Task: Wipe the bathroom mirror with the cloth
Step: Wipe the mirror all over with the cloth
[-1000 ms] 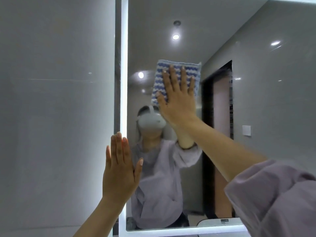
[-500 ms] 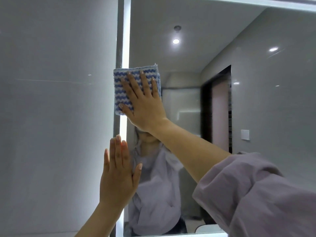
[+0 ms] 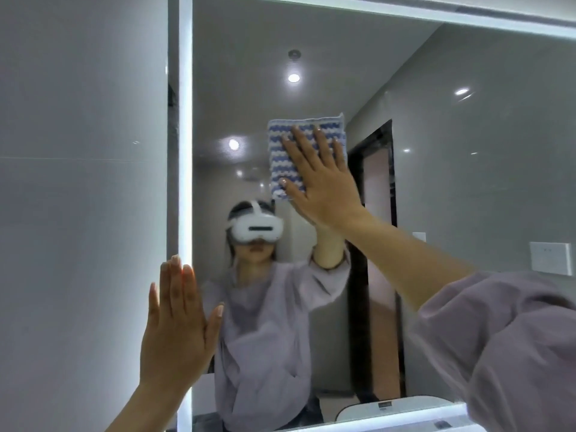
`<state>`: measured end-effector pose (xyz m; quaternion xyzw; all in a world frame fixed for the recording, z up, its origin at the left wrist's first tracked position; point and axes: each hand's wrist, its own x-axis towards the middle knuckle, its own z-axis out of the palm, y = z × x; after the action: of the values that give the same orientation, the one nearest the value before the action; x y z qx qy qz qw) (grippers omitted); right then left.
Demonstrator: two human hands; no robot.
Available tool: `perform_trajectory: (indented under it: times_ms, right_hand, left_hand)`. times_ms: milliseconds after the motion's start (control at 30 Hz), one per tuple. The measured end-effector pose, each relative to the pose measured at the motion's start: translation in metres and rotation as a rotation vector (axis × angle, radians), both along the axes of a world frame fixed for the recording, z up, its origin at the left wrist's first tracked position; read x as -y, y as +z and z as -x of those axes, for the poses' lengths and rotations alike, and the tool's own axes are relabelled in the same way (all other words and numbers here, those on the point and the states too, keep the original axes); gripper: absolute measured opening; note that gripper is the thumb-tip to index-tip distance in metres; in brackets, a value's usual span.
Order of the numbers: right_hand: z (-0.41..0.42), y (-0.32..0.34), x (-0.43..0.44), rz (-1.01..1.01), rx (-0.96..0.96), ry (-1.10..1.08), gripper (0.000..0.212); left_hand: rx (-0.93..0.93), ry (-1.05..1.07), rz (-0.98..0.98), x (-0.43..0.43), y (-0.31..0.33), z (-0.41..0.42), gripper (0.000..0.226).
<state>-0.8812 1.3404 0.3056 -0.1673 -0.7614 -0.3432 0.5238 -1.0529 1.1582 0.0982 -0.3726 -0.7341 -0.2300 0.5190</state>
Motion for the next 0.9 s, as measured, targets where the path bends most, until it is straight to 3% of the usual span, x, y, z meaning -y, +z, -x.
perform_trajectory:
  times_ms: [400, 900]
  right_hand:
    - [-0.097, -0.017, -0.089, 0.251, -0.215, -0.072, 0.072]
    - [-0.058, -0.027, -0.06, 0.365, -0.334, 0.007, 0.075]
  left_hand:
    - [-0.003, -0.052, 0.006, 0.0, 0.001, -0.001, 0.079]
    - [-0.014, -0.151, -0.042, -0.003, 0.0, 0.006, 0.08]
